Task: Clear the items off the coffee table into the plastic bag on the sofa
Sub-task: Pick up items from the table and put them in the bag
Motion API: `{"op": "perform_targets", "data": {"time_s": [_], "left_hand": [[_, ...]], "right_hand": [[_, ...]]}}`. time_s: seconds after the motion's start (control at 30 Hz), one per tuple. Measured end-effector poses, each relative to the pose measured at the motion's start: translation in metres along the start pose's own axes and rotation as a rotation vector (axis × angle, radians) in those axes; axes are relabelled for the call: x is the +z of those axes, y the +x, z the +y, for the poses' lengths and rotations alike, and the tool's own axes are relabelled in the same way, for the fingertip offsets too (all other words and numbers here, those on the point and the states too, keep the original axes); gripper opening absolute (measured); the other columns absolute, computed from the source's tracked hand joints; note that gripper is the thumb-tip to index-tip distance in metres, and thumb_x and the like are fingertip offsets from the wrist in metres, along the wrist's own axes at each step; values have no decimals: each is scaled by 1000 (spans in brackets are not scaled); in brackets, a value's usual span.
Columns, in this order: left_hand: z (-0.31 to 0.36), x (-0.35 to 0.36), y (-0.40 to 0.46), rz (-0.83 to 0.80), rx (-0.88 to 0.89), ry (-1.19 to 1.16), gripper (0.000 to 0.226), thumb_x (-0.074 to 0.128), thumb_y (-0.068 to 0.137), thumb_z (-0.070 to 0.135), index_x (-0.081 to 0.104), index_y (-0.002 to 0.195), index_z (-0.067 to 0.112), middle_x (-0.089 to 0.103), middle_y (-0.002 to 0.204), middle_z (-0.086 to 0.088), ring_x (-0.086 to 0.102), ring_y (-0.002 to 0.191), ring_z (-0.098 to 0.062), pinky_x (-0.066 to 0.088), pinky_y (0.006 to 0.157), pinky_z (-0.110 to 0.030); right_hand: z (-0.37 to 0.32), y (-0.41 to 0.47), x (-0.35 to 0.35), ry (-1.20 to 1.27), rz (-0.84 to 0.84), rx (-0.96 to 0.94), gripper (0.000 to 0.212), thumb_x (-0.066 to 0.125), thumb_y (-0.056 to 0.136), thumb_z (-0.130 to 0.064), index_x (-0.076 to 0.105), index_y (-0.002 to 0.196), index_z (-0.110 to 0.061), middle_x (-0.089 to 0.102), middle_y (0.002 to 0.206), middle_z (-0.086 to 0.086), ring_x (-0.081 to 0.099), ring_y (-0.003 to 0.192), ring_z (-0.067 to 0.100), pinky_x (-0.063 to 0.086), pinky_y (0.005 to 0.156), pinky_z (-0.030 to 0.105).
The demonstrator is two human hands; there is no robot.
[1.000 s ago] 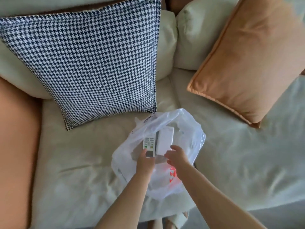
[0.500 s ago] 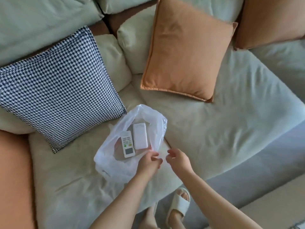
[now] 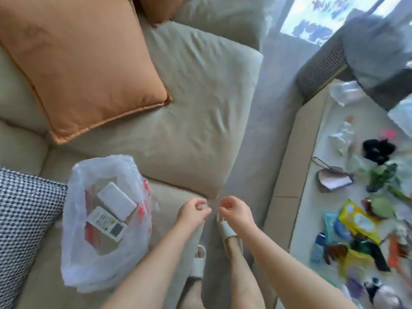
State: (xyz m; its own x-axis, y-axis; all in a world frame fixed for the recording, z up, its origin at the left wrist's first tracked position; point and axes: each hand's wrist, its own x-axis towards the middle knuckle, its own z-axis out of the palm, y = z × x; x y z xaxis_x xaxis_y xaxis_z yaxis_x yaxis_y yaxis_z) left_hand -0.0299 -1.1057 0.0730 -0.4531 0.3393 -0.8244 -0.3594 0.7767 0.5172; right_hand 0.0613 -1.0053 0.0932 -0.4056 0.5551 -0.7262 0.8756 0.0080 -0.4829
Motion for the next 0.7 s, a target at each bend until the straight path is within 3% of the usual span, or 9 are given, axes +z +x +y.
{"op": "perform_targets", "data": {"time_s": [0.07,0.13,0.37,0.43,0.57,0.7], "left_hand": [[-2,17,-8,-45,21,52,39,69,78,16,59,114,7,59,75,-2,60,71,-21,51,74,-31],[-5,34,-15,-105,33,103,32,67,83,10,58,114,8,56,71,2,58,63,-14,47,64,-24],[-18,110,-42,-259,52,300,30,61,88,5,55,117,2,53,76,2,57,52,-6,39,38,-7],[-25,133,-48,-290,57,359,29,62,87,6,56,115,3,54,75,1,56,55,-9,41,40,-10],[-50,179,-57,-344,80,500,29,65,84,11,60,112,5,59,80,-3,58,58,-13,43,58,-25],[-73,230,-75,-402,108,614,25,66,85,16,61,108,12,63,86,-4,61,66,-19,45,70,-27]], "right_hand": [[23,-13,-4,58,49,39,25,61,83,-20,65,107,-14,69,108,3,62,104,19,46,90,27],[46,-28,-8,144,94,79,26,61,82,-22,66,108,-16,69,108,2,62,104,19,48,92,30],[141,-72,-23,232,227,244,23,60,85,-26,64,107,-20,68,111,-3,61,104,16,45,86,26],[172,-83,-26,276,260,295,24,60,85,-25,65,108,-18,68,111,0,62,105,18,46,88,27],[234,-109,-29,335,293,395,24,60,85,-25,64,109,-20,69,111,1,62,106,21,48,90,29],[301,-130,-32,385,322,477,23,59,85,-23,65,106,-17,69,109,4,62,103,23,49,89,31]]}}
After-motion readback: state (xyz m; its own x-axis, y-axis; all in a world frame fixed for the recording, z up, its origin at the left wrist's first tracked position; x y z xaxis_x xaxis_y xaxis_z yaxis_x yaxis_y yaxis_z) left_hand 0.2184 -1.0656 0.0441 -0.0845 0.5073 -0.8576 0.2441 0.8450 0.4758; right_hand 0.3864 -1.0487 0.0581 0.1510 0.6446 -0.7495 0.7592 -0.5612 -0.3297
